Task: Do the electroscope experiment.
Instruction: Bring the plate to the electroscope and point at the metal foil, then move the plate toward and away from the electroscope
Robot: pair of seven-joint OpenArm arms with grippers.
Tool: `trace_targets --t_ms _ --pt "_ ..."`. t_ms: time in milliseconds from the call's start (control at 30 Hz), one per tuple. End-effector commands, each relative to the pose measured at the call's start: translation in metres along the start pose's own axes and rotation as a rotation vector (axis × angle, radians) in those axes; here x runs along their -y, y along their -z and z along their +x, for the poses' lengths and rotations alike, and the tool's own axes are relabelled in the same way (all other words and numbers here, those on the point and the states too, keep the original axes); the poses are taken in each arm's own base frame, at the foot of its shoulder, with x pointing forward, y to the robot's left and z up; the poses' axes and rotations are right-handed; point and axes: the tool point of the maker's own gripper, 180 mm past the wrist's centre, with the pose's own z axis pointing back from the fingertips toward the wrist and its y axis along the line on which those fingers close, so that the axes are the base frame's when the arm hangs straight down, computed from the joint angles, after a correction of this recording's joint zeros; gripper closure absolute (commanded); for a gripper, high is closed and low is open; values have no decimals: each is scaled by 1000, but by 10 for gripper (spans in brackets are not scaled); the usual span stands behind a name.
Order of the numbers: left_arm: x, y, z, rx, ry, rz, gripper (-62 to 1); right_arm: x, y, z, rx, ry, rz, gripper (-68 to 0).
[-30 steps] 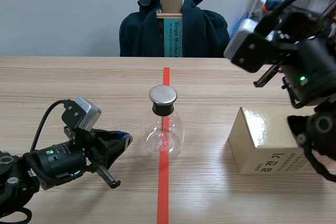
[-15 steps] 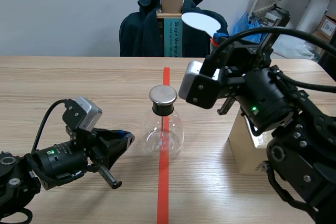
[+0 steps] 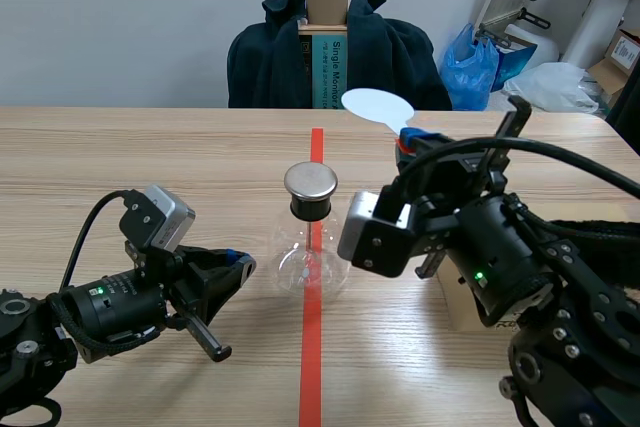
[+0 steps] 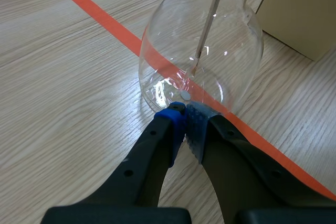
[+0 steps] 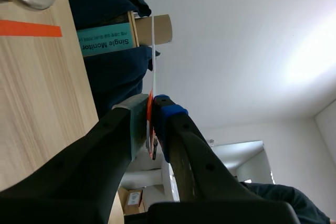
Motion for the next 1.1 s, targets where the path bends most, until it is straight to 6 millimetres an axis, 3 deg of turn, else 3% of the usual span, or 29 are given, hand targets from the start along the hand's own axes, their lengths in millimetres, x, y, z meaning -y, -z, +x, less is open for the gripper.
trace_targets --t_ms 0,300,567,1067 --pt "0 1 12 37 6 -4 -36 8 1 -1 8 -25 -23 -6" --pt "0 1 12 38 6 -4 -36 -11 -5 0 21 -104 32 -6" --pt "0 1 12 38 6 -4 -37 -14 -5 1 30 -103 39 -6" --pt "0 1 12 38 6 -4 -36 -17 -12 40 245 -184 26 -6"
